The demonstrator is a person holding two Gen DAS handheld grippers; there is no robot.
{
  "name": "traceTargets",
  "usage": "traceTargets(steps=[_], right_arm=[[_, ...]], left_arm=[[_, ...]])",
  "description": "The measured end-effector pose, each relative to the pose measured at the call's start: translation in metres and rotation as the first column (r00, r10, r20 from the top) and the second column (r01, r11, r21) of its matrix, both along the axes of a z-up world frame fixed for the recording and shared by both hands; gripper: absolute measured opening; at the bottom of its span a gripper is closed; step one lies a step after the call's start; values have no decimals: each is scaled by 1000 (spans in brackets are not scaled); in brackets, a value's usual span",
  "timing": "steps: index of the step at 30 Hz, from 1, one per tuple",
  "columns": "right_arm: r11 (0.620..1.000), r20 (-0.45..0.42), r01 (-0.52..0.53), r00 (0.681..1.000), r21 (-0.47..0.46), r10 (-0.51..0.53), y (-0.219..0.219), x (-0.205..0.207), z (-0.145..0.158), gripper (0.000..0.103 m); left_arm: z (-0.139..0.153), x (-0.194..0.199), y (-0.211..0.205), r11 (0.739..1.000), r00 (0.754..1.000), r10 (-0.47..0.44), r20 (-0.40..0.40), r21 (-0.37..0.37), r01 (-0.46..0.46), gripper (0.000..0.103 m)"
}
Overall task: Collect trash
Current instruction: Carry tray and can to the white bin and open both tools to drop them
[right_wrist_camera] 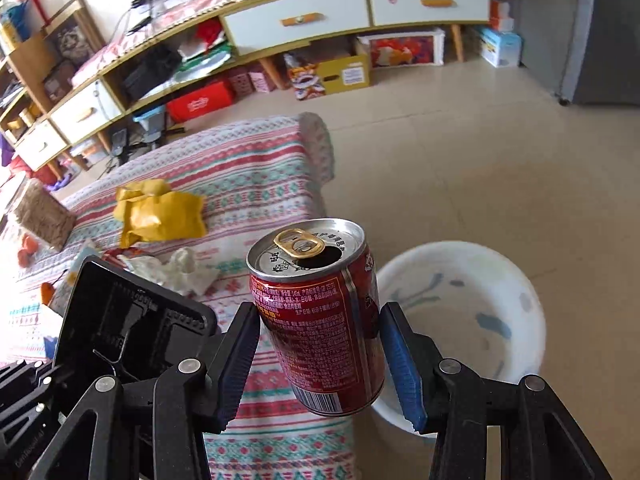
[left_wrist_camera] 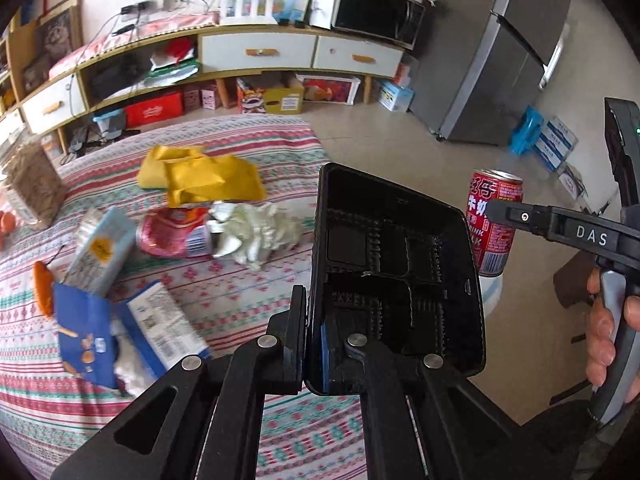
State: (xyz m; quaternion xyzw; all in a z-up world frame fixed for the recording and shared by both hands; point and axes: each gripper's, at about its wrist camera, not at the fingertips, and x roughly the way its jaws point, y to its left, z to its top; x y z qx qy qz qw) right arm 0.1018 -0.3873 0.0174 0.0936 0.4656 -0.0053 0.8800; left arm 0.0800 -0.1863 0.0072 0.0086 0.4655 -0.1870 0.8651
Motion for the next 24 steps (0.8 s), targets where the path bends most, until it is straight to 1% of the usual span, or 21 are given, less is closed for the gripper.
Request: traceTargets(steps=[1, 3, 5, 7, 9, 11, 14, 15, 16, 17, 18, 20, 21, 22, 23, 24], right_arm=[[999, -19, 32, 999, -14, -32, -8, 0, -5, 54], [996, -58, 89, 994, -23, -90, -28, 0, -13, 54], [990, -92, 139, 986, -5, -139, -46, 3, -20, 54], [982, -115, 187, 976, -14, -187, -64, 4, -27, 54], [974, -140, 224, 965, -11, -224, -75, 4, -32, 54], [968, -159, 250, 956, -6, -248, -84, 6, -37, 54], [960, -173, 280, 944, -31, -281, -93, 11, -42, 54], [959, -177, 283, 942, -28, -284, -96, 12, -44, 54], [959, -186, 284, 941, -17, -282, -98, 13, -46, 55], [960, -197, 281, 941, 0, -276, -100, 15, -49, 55], [961, -211, 277, 940, 24, -266, -101, 16, -53, 55], [952, -257, 290, 931, 96, -257, -107, 20, -65, 56], [946, -286, 299, 924, 127, -253, -110, 22, -71, 57], [941, -308, 306, 918, 144, -251, -111, 22, -74, 59], [939, -315, 311, 915, 147, -254, -111, 22, -73, 61], [940, -306, 311, 916, 141, -258, -111, 18, -69, 61]], left_arm=[[-4, 4, -19, 1000, 1000, -11, -4, 19, 12, 5], [-11, 11, -59, 996, 999, -38, 5, 82, 37, 5], [-20, 21, -92, 986, 998, -62, 11, 157, 59, 6], [-32, 30, -119, 974, 997, -76, 8, 215, 72, 6], [-44, 37, -143, 959, 996, -91, 7, 269, 85, 6], [-53, 41, -164, 947, 994, -105, 5, 306, 98, 6], [-64, 46, -185, 926, 992, -127, 17, 360, 113, 6], [-67, 48, -189, 924, 992, -126, 17, 367, 111, 6], [-71, 51, -191, 926, 993, -121, 5, 361, 111, 7], [-73, 54, -191, 934, 993, -118, -10, 340, 115, 11], [-75, 58, -191, 945, 993, -112, -24, 306, 114, 12], [-78, 61, -190, 962, 992, -116, -53, 242, 125, 16], [-78, 60, -190, 965, 991, -124, -57, 224, 134, 21], [-77, 59, -188, 967, 988, -138, -63, 206, 149, 36], [-77, 56, -187, 969, 987, -144, -64, 193, 154, 49], [-75, 54, -185, 972, 987, -149, -63, 176, 158, 55]])
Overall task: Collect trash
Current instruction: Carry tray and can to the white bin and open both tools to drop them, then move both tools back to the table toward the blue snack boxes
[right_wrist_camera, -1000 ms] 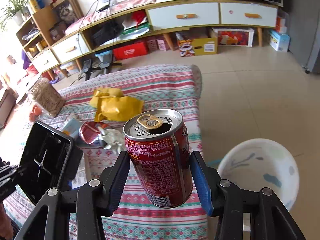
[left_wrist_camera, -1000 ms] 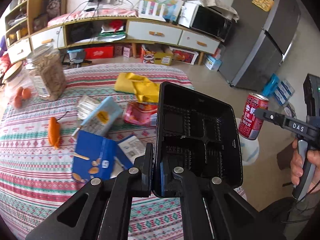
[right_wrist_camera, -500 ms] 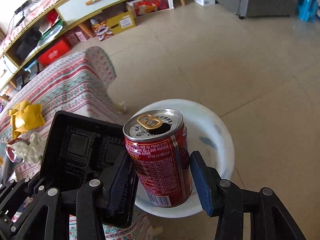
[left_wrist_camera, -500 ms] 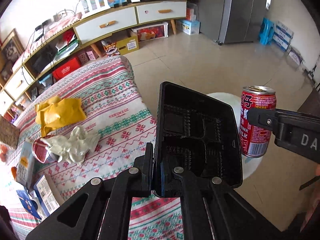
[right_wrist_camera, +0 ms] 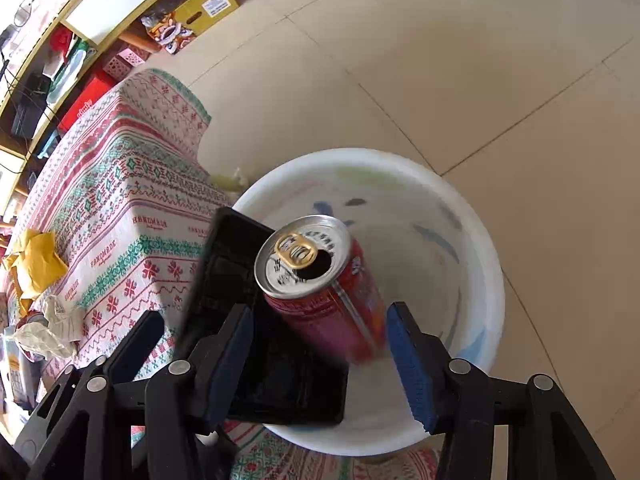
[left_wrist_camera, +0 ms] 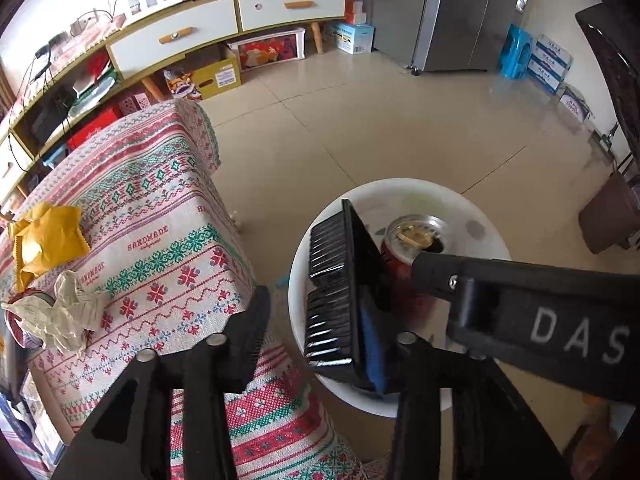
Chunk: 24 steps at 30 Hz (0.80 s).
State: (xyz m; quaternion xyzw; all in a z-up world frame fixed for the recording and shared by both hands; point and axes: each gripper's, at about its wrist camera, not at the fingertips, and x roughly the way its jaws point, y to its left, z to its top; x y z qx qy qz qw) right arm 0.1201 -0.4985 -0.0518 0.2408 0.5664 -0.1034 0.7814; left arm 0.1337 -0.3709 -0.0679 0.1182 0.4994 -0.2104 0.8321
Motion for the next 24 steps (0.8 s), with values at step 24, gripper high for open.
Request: traceTargets(steps=[24], right_arm=[[1000, 179, -14, 984, -23, 18, 26, -6, 53, 73]], left_arm=[[72, -33, 159, 982, 990, 138, 7, -133, -136, 60]])
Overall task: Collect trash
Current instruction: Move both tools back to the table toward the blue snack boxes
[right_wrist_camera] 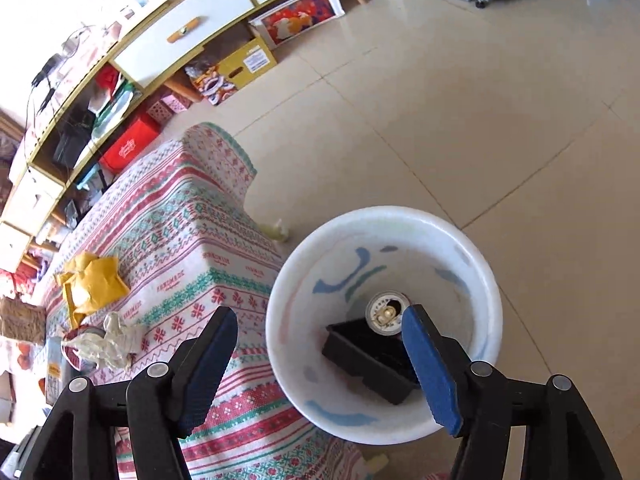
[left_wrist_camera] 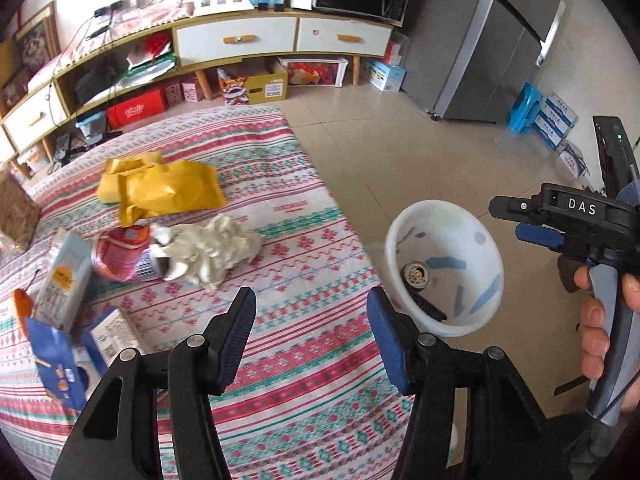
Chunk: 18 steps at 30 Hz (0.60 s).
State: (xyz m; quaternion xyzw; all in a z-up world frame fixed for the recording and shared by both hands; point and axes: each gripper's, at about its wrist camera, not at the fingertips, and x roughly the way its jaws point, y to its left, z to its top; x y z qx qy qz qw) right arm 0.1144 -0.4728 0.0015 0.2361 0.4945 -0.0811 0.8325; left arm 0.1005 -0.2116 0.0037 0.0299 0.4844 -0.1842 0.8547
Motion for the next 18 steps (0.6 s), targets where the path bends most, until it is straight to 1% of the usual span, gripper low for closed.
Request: traceTargets(steps=[2, 4, 6, 7, 8, 11, 13, 15, 18], right_arm=[[999, -1, -28, 1000, -24, 28, 12, 4, 2, 73], [996, 11, -68, 998, -61, 69, 28, 7, 6, 73], [988, 18, -123, 992, -97, 125, 48, 9, 8, 73], [982, 15, -157, 987, -109, 159, 60, 12, 7, 73], [975, 10, -192, 981, -114, 194, 71, 15, 5, 73], [953, -16, -280, 960, -117, 280, 106, 22, -4, 73], [936, -36, -326, 945, -131, 325, 128, 27, -12, 73], [922, -51, -363, 932, -136, 359, 149, 31, -18, 73], [900, -77, -420, 907, -120, 413, 179, 36, -32, 74]], left_arm=[[4, 2, 34, 999, 999, 50, -4, 1, -50, 60], [9, 4, 73, 993, 993, 114, 14, 8, -114, 60], [12, 6, 115, 981, 981, 192, 38, 31, -193, 61], [12, 7, 136, 973, 973, 226, 46, 36, -228, 63], [12, 9, 156, 965, 965, 256, 50, 40, -258, 68], [5, 11, 205, 944, 945, 324, 39, 43, -326, 71], [-3, 10, 230, 935, 935, 353, 28, 22, -354, 74], [-16, 8, 243, 926, 926, 377, -1, 7, -377, 75], [-33, 9, 248, 933, 933, 359, -37, 0, -359, 75]])
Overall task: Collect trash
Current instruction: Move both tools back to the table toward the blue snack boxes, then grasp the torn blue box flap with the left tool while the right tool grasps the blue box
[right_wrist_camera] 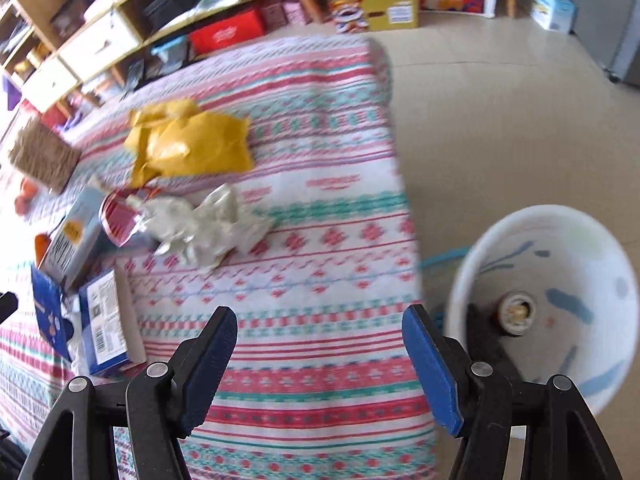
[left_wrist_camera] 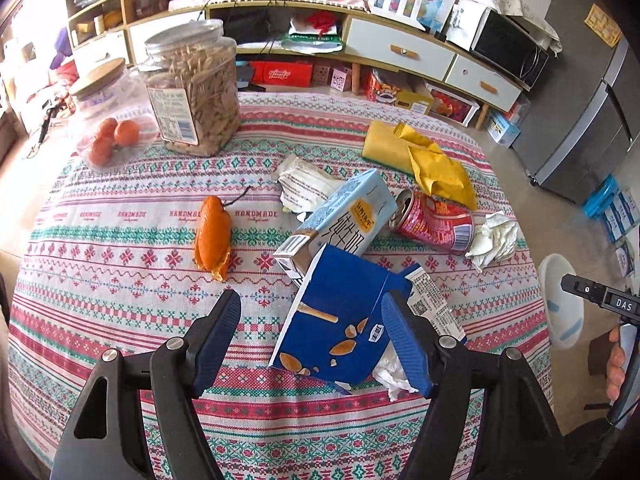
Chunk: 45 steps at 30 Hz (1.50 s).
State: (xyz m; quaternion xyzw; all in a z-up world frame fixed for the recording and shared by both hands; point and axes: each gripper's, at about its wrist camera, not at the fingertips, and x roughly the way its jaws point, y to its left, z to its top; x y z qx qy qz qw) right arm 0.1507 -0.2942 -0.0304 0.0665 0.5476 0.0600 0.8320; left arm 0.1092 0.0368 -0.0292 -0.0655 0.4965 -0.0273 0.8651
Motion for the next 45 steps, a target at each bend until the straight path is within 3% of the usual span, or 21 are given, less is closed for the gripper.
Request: traceTargets(steps=[6, 9, 15, 17, 21, 22, 23, 26, 29, 31, 33, 39, 41, 45], right_arm=[[991, -48, -131, 990, 20, 131, 61, 0, -27, 75], [980, -42, -201, 979, -10, 200, 92, -3, -36, 75], [951, -35, -307, 951, 25, 308, 136, -13, -51, 75], [944, -20, -330, 944, 10, 330, 146, -15, -53, 75], [933, 8, -358, 934, -20, 358, 160, -16, -55, 75], [933, 10, -360, 933, -29, 360, 162, -14, -57, 75], [932, 8, -360, 933, -39, 361, 166, -13, -59, 75], [934, 2, -354, 935, -36, 355, 169, -7, -66, 75], [938, 5, -347, 938, 3, 347, 168, -4, -66, 75], [936, -5, -351, 936, 33, 351, 170, -2, -69, 73], [934, -18, -352, 935, 54, 354, 170, -2, -72, 58], [942, 18, -322, 947, 96, 322, 164, -5, -62, 58], [945, 26, -315, 949, 90, 314, 161, -5, -58, 58], [948, 23, -310, 951, 74, 309, 158, -8, -56, 57]], left_arm=[[-24, 7, 5, 1000, 999, 3, -39, -21, -4, 75], [-34, 8, 3, 997, 997, -22, -76, -72, 17, 75], [-42, 12, -7, 998, 998, -35, -50, -52, 32, 75], [-45, 13, -7, 996, 998, -42, -55, -81, 38, 75], [-43, 10, -15, 997, 997, -63, -38, -56, 61, 75], [-42, 9, -16, 996, 997, -69, -34, -58, 67, 68], [-41, 8, -17, 995, 996, -77, -36, -64, 74, 52], [-38, 6, -15, 993, 997, -73, -39, -95, 69, 31], [-32, 5, -10, 990, 997, -71, -26, -126, 67, 21], [-30, 3, -9, 987, 997, -71, -27, -145, 66, 20], [-29, 1, -11, 987, 997, -72, -26, -149, 68, 19], [-23, -3, -20, 985, 996, -94, -5, -145, 92, 21], [-25, -2, -24, 985, 995, -102, -6, -140, 100, 27], [-27, 1, -30, 986, 994, -107, 3, -125, 106, 27]])
